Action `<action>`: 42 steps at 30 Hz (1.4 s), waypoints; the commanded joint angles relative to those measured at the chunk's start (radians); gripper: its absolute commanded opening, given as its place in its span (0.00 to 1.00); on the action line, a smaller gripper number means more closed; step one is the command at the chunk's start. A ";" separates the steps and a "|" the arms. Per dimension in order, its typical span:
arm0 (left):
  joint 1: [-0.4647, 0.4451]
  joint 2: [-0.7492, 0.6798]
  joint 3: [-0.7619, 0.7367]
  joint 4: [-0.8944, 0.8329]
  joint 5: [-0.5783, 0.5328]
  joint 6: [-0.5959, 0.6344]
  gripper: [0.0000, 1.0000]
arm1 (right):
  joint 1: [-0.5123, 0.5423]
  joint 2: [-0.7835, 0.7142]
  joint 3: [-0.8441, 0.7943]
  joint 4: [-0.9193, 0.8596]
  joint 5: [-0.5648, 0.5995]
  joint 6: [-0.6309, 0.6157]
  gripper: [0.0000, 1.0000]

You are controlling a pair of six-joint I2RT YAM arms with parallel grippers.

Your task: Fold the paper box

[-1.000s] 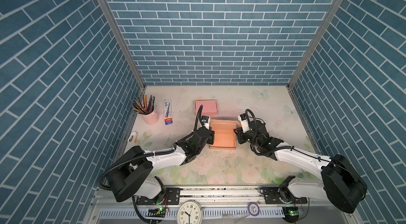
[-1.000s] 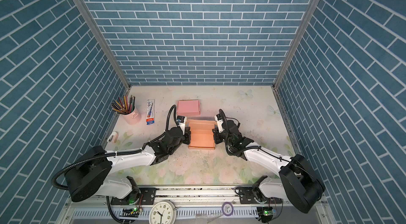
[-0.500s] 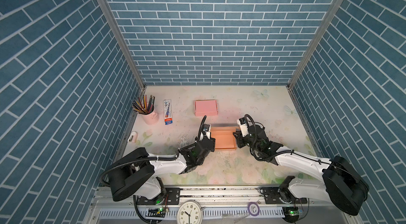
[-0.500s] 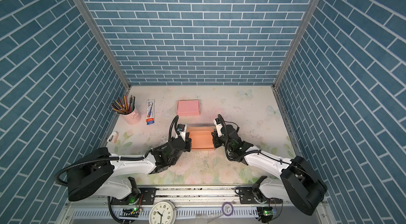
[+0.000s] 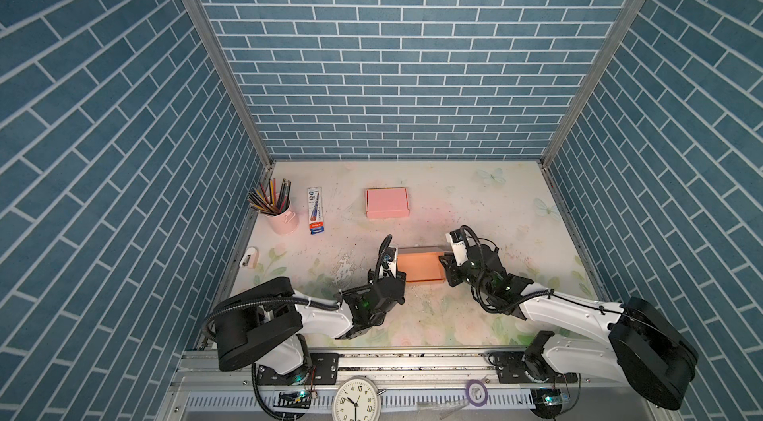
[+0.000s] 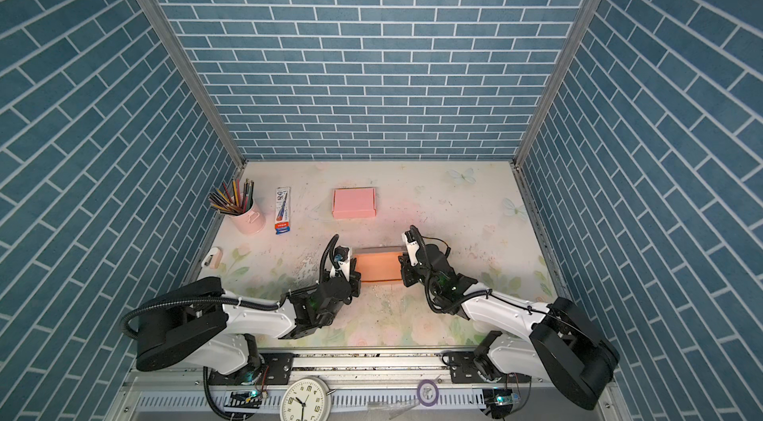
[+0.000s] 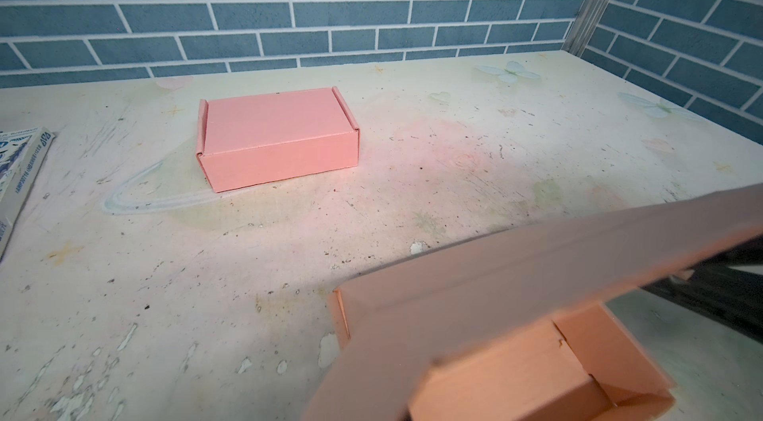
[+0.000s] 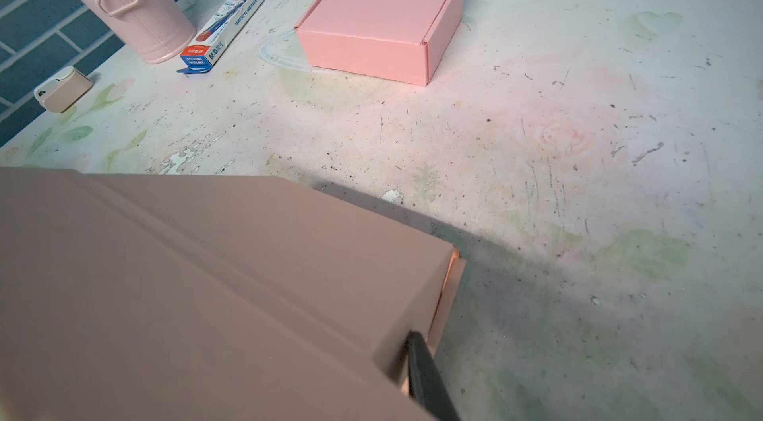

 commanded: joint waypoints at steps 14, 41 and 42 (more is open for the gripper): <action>-0.057 0.041 -0.046 0.019 -0.013 -0.062 0.00 | 0.035 -0.078 -0.083 0.031 0.053 0.033 0.23; -0.108 -0.296 0.005 -0.454 0.188 -0.155 0.88 | 0.057 -0.417 -0.094 -0.326 0.037 0.143 0.38; -0.113 -0.326 0.017 -0.535 0.198 -0.170 0.88 | 0.056 -0.435 -0.078 -0.357 0.028 0.146 0.38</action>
